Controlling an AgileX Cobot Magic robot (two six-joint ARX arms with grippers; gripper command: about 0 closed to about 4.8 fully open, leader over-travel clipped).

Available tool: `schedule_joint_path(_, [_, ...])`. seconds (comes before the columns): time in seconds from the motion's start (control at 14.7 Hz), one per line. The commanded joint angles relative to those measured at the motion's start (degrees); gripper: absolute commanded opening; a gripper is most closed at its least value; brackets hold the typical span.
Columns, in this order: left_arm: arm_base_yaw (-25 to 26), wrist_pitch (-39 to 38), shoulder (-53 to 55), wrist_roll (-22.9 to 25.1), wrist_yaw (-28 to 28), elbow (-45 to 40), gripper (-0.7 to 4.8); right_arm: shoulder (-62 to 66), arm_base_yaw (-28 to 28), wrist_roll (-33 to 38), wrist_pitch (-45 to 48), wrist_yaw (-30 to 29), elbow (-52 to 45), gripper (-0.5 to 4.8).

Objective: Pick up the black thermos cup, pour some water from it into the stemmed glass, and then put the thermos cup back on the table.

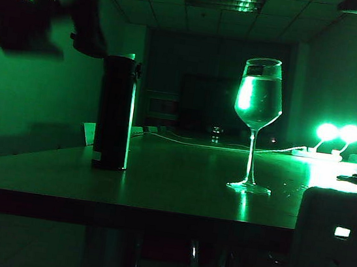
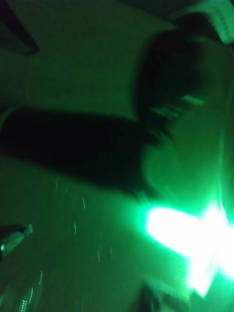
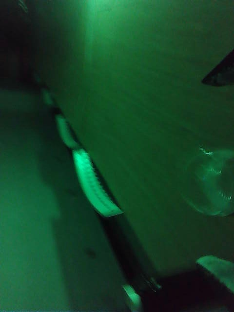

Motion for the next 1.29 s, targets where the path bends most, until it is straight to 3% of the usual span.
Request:
schedule_joint_path(0.07, [-0.1, 10.8, 8.8, 2.1, 0.2, 0.4, 4.79, 3.0, 1.2, -0.6, 7.0, 0.4, 0.3, 4.79])
schedule_joint_path(0.41, [-0.4, 24.3, 22.9, 2.6, 0.1, 3.1, 4.79, 3.1, 1.2, -1.9, 6.9, 2.7, 0.3, 4.79])
schedule_joint_path(0.81, [-0.4, 23.8, 33.5, 2.6, 0.3, 15.2, 4.79, 3.1, 1.1, -3.9, 6.8, 2.9, 0.3, 4.79])
schedule_joint_path(1.29, [-0.4, 23.9, 36.7, 2.6, 0.3, 19.1, 4.79, 3.1, 1.1, -5.1, 6.8, 2.9, 0.3, 4.79])
